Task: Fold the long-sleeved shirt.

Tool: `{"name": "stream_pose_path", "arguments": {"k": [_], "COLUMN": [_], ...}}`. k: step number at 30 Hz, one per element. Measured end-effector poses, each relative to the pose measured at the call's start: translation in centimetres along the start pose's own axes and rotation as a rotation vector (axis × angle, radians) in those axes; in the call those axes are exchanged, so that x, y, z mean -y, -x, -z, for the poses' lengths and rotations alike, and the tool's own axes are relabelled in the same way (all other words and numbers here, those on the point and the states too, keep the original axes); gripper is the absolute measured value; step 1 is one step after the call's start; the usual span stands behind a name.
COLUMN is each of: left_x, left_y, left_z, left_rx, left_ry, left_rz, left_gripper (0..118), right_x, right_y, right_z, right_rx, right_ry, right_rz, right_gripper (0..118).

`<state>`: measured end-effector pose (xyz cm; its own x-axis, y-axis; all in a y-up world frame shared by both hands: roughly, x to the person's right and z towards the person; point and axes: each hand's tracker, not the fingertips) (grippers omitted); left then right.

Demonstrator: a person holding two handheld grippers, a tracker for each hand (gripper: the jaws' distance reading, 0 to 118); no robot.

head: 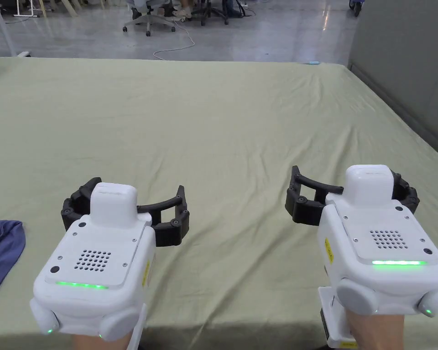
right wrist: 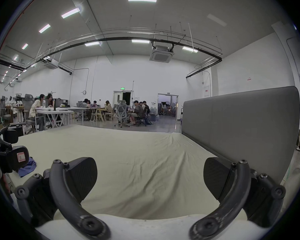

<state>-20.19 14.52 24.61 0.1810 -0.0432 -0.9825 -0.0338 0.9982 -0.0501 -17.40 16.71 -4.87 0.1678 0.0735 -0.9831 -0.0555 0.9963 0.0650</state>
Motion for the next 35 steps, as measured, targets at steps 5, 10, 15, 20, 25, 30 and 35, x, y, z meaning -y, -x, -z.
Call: {"name": "stream_pose_path", "arguments": {"k": [5, 10, 15, 20, 25, 30, 35], "left_x": [-0.2, -0.3, -0.3, -0.4, -0.2, -0.1, -0.2], "left_y": [0.1, 0.0, 0.2, 0.2, 0.4, 0.4, 0.4], "left_z": [0.1, 0.2, 0.3, 0.3, 0.2, 0.1, -0.1], "left_rx": [0.007, 0.007, 0.013, 0.008, 0.007, 0.002, 0.003], "left_ry": [0.003, 0.003, 0.008, 0.009, 0.015, 0.018, 0.017], "left_rz": [-0.008, 0.009, 0.001, 0.009, 0.003, -0.005, -0.005], "left_gripper": [118, 118, 118, 118, 118, 118, 118], "right_x": [-0.1, -1.5, -3.1, -3.9, -3.8, -2.8, -2.7], "right_y": [0.0, 0.7, 1.3, 0.6, 1.6, 1.8, 0.6], "right_z": [0.0, 0.1, 0.3, 0.4, 0.0, 0.2, 0.2], "right_rx": [-0.024, -0.005, 0.011, -0.092, 0.005, 0.067, 0.071], "right_ry": [0.008, 0.172, 0.250, 0.318, 0.282, 0.287, 0.274], "right_rz": [0.005, 0.111, 0.098, 0.187, 0.099, 0.103, 0.128], "right_gripper": [118, 118, 118, 118, 118, 118, 118]}}
